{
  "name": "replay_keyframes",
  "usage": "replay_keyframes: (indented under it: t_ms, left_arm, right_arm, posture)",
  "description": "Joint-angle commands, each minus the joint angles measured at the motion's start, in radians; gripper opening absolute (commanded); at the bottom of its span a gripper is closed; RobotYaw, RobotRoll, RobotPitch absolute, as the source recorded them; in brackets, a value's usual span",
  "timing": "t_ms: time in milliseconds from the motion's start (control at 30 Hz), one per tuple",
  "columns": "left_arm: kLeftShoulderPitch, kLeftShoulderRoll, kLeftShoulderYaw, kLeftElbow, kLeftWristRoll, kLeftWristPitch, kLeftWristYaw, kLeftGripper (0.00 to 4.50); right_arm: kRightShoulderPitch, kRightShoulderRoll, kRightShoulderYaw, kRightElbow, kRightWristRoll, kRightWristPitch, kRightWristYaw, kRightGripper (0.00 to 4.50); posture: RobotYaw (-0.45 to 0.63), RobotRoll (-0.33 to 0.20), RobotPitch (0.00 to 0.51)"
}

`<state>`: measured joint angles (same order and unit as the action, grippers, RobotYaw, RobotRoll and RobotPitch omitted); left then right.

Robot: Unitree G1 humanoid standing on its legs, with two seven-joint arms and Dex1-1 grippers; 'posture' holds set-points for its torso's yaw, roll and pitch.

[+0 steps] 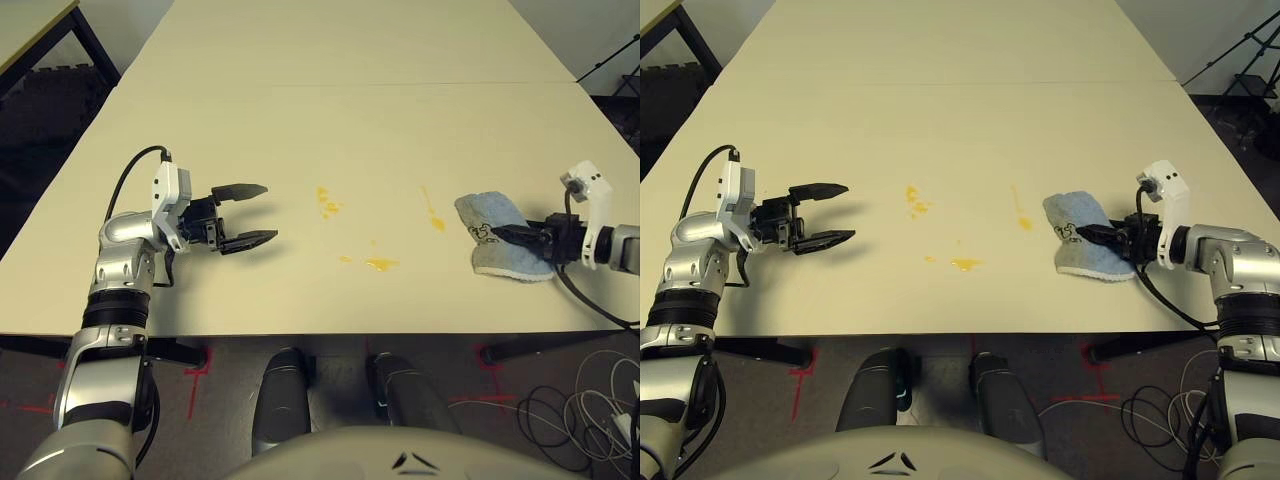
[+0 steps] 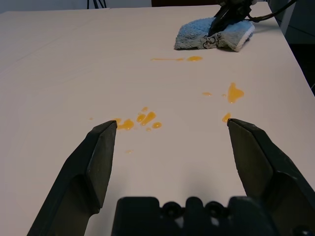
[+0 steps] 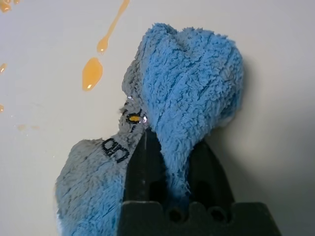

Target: Wipe the water off the table with a rag.

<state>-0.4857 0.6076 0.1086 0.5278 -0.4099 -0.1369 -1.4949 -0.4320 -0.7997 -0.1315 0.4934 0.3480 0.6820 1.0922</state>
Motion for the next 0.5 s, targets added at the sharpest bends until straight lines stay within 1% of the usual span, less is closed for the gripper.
replay_keyframes:
  t_ms: [33, 267, 500]
  left_arm:
    - [0.026, 0.011, -0.002, -0.001, 0.005, -0.012, -0.009, 4.50]
    - [0.060, 0.030, 0.007, -0.039, -0.006, 0.001, -0.006, 4.50]
    - [0.100, 0.046, 0.008, -0.076, -0.006, 0.014, -0.001, 4.50]
  right_arm:
    - [-0.042, 0.005, -0.041, 0.060, 0.026, 0.014, -0.015, 0.27]
    - [-0.189, 0.009, -0.143, 0.156, 0.106, 0.018, -0.037, 0.27]
    - [-0.290, 0.051, -0.193, 0.219, 0.124, 0.005, -0.105, 0.26]
  posture:
    - [0.05, 0.000, 0.140]
    - [0.09, 0.000, 0.139]
    - [0.10, 0.000, 0.139]
